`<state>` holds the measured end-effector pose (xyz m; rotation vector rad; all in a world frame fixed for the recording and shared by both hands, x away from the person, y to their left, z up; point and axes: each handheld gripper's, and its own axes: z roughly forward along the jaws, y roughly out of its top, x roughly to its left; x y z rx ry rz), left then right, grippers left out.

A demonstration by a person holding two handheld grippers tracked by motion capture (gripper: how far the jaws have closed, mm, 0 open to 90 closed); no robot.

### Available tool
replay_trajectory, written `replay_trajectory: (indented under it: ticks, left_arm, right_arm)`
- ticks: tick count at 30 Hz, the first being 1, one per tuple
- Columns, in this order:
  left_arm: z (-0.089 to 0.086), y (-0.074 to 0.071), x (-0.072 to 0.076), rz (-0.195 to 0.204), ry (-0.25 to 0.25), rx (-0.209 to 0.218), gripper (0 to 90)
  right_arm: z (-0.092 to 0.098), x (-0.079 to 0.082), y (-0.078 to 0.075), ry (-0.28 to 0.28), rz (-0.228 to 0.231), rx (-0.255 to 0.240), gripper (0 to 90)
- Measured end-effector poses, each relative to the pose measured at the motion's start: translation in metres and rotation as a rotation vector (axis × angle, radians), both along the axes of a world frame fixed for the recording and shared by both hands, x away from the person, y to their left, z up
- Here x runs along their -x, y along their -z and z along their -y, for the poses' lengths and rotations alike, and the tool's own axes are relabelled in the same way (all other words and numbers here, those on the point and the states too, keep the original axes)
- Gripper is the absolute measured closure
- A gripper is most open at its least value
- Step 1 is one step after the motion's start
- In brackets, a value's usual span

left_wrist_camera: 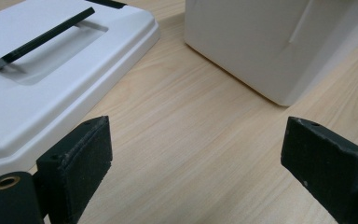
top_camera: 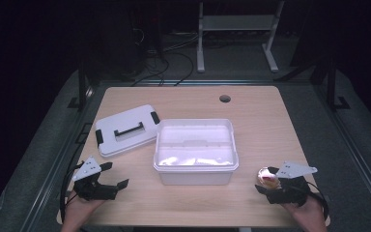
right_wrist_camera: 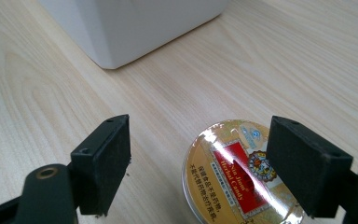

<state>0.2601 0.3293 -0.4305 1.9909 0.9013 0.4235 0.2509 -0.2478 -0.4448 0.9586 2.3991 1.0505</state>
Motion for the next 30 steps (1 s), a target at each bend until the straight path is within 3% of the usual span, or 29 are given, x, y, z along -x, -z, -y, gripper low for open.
replay_trajectory:
  ticks: [17, 26, 30]
  left_arm:
    - [0.004, 0.001, 0.000, -0.012, 0.042, -0.048, 8.3]
    - [0.009, -0.004, 0.001, -0.008, 0.079, -0.068, 8.6]
    - [0.013, -0.014, 0.001, 0.011, 0.112, -0.082, 8.9]
  right_arm:
    - [0.000, 0.000, -0.001, -0.010, -0.003, 0.009, 21.6]
    - [-0.001, 0.001, -0.001, -0.018, -0.005, 0.008, 21.7]
    - [-0.001, 0.001, -0.001, -0.020, -0.007, 0.015, 21.7]
